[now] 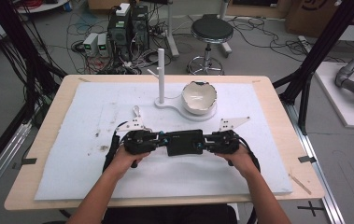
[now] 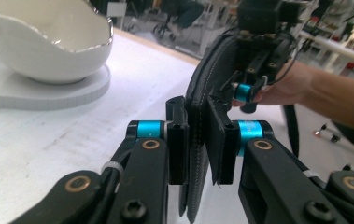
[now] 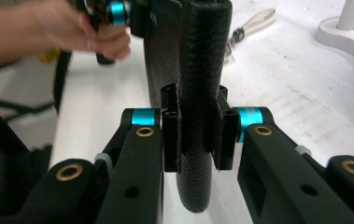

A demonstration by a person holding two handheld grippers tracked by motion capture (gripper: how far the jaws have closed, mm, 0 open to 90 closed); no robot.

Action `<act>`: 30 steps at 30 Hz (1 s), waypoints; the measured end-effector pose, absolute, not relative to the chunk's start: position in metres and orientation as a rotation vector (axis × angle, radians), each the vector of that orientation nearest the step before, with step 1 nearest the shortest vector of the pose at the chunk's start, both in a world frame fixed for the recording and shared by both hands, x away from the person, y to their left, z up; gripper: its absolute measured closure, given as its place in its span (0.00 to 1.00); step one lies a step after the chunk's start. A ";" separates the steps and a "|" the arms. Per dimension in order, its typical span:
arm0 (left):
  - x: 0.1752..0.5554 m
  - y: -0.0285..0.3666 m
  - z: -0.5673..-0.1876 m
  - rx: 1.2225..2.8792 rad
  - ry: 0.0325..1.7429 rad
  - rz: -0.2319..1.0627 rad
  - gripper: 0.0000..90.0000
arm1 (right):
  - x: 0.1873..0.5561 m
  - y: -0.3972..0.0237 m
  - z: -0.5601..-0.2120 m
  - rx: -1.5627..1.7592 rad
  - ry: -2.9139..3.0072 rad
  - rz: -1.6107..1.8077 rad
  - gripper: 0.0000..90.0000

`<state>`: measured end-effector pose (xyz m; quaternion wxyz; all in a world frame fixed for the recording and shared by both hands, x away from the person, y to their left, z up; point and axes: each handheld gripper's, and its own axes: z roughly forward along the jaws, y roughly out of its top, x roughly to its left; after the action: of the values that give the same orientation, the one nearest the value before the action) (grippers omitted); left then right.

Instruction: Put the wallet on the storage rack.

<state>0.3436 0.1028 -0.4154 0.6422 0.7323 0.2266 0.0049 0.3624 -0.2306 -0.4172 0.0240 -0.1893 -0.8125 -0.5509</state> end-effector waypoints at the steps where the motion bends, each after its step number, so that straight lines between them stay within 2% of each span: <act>1: 0.344 0.103 -0.415 1.669 0.516 0.011 0.89 | 0.362 -0.231 -0.417 -0.586 -2.514 -1.705 0.86; 6: 0.344 0.104 -0.418 1.650 0.531 -0.005 0.89 | 0.364 -0.232 -0.418 -0.596 -2.462 -1.726 0.85; 8: 0.345 0.104 -0.418 1.671 0.589 0.014 0.86 | 0.363 -0.230 -0.417 -0.597 -2.484 -1.723 0.87; 9: 0.346 0.104 -0.417 1.696 0.620 0.041 0.82 | 0.362 -0.229 -0.416 -0.589 -2.500 -1.722 0.87; 10: 0.347 0.104 -0.417 1.716 0.659 0.059 0.60 | 0.360 -0.228 -0.413 -0.601 -2.562 -1.712 0.88; 14: 0.348 0.114 -0.416 1.743 0.742 0.107 0.47 | 0.357 -0.231 -0.402 -0.629 -2.646 -1.735 0.88; 17: 0.345 0.132 -0.410 1.716 0.772 0.173 0.42 | 0.353 -0.238 -0.383 -0.669 -2.763 -1.762 0.88; 25: 0.339 0.174 -0.402 1.657 0.840 0.285 0.41 | 0.357 -0.248 -0.360 -0.819 -2.943 -1.739 0.88; 30: 0.336 0.204 -0.400 1.626 0.909 0.354 0.34 | 0.365 -0.248 -0.343 -0.880 -3.074 -1.690 0.88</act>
<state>0.3355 0.2036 -0.3995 0.5833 0.6966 0.3893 0.1516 0.3654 -0.2482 -0.3426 -0.2353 -0.2365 -0.8261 -0.4541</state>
